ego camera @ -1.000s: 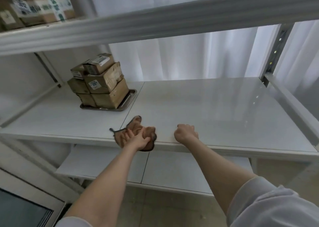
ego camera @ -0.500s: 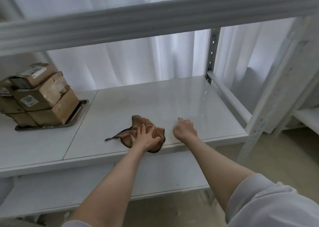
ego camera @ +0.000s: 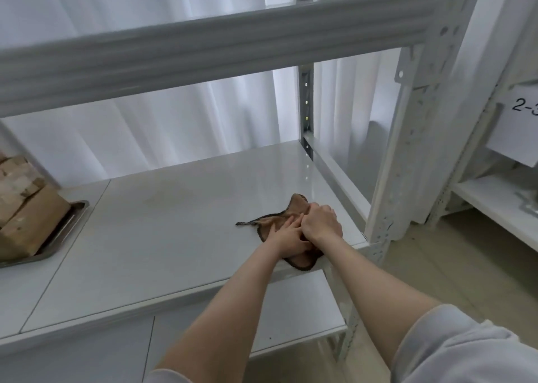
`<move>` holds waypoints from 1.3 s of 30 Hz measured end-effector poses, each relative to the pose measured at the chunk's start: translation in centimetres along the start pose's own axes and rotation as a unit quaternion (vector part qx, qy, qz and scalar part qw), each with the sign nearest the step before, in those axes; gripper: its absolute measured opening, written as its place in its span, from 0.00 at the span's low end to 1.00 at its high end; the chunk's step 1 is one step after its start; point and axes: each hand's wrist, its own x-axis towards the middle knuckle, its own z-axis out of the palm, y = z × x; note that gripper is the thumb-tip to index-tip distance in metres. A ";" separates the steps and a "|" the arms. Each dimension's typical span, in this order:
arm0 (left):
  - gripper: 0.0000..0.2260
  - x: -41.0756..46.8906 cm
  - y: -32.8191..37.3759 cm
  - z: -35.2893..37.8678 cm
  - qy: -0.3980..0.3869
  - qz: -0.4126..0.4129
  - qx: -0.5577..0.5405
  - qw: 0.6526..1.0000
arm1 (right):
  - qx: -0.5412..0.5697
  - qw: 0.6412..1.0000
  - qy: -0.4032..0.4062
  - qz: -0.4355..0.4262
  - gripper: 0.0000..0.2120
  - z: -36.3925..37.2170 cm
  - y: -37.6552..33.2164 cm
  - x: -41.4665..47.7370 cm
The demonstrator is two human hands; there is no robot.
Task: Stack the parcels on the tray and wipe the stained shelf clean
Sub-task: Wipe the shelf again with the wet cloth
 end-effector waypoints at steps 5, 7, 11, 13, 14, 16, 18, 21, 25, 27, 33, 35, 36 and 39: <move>0.33 -0.8 -4.1 -1.5 0.016 -0.046 -0.032 0.998 | -0.010 0.999 -0.033 -0.032 0.20 2.3 -3.5 0.6; 0.33 -1.4 -6.9 -2.2 0.024 -0.071 -0.042 0.996 | -0.014 0.998 -0.041 -0.044 0.20 3.4 -5.2 0.8; 0.33 -3.0 -14.1 -3.9 0.040 -0.132 -0.044 0.989 | -0.014 0.996 -0.052 -0.068 0.23 6.3 -9.3 1.0; 0.33 -3.9 -17.9 -5.0 0.042 -0.159 -0.055 0.985 | -0.015 0.995 -0.054 -0.080 0.23 8.1 -12.2 1.2; 0.34 -4.2 -19.4 -5.4 0.042 -0.170 -0.064 0.982 | -0.016 0.995 -0.055 -0.083 0.24 8.7 -13.1 1.3; 0.34 -5.1 -23.2 -6.3 0.049 -0.195 -0.077 0.976 | -0.019 0.993 -0.063 -0.093 0.24 10.5 -16.0 1.4; 0.35 -6.2 -26.9 -7.0 0.058 -0.224 -0.081 0.969 | -0.026 0.991 -0.072 -0.106 0.24 12.3 -18.7 1.4; 0.35 -8.2 -32.3 -7.9 0.078 -0.270 -0.097 0.955 | -0.045 0.988 -0.077 -0.126 0.23 14.7 -22.4 1.3; 0.36 -10.1 -38.9 -8.8 0.108 -0.332 -0.112 0.930 | -0.063 0.985 -0.083 -0.140 0.23 17.1 -26.1 1.6; 0.37 -9.6 -40.7 -9.0 0.119 -0.356 -0.104 0.921 | -0.070 0.986 -0.081 -0.128 0.23 17.3 -26.5 2.2; 0.38 -4.7 -38.7 -10.9 0.101 -0.335 -0.086 0.933 | -0.106 0.992 -0.060 -0.036 0.26 15.4 -22.8 4.5; 0.35 -3.4 -36.8 -11.3 0.087 -0.291 -0.064 0.951 | -0.112 0.991 -0.071 -0.016 0.26 14.9 -21.4 4.9; 0.35 -2.6 -35.5 -11.4 0.076 -0.264 -0.058 0.960 | -0.117 0.991 -0.072 -0.009 0.25 14.8 -20.7 5.1; 0.33 -0.5 -31.0 -10.9 0.046 -0.172 -0.045 0.983 | -0.131 0.989 -0.073 0.001 0.23 14.5 -19.4 5.3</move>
